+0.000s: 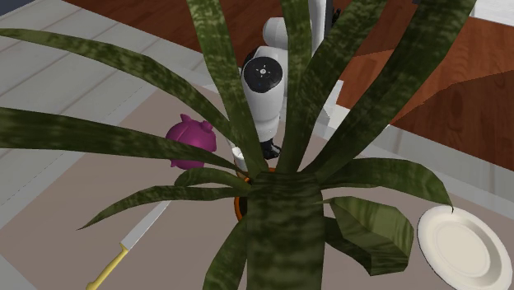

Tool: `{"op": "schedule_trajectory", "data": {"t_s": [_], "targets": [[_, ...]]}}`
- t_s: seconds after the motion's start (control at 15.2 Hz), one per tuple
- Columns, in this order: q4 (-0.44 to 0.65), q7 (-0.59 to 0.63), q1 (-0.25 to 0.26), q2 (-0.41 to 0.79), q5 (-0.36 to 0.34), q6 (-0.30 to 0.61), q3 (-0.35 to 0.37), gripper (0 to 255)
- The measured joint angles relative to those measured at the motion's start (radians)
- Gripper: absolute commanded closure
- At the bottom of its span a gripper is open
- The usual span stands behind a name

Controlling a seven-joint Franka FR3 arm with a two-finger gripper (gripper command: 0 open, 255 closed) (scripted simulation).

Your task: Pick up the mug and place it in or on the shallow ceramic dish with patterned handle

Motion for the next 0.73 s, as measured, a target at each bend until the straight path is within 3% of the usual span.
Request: {"op": "schedule_trajectory", "data": {"t_s": [0.07, 0.13, 0.53, 0.73], "targets": [[0.000, 0.000, 0.000, 0.000, 0.000, 0.000, 0.000, 255], [0.000, 0.000, 0.000, 0.000, 0.000, 0.000, 0.000, 0], [0.000, 0.000, 0.000, 0.000, 0.000, 0.000, 0.000, 0], [0.052, -0.003, 0.001, -0.021, 0.004, -0.071, 0.001, 0]]}}
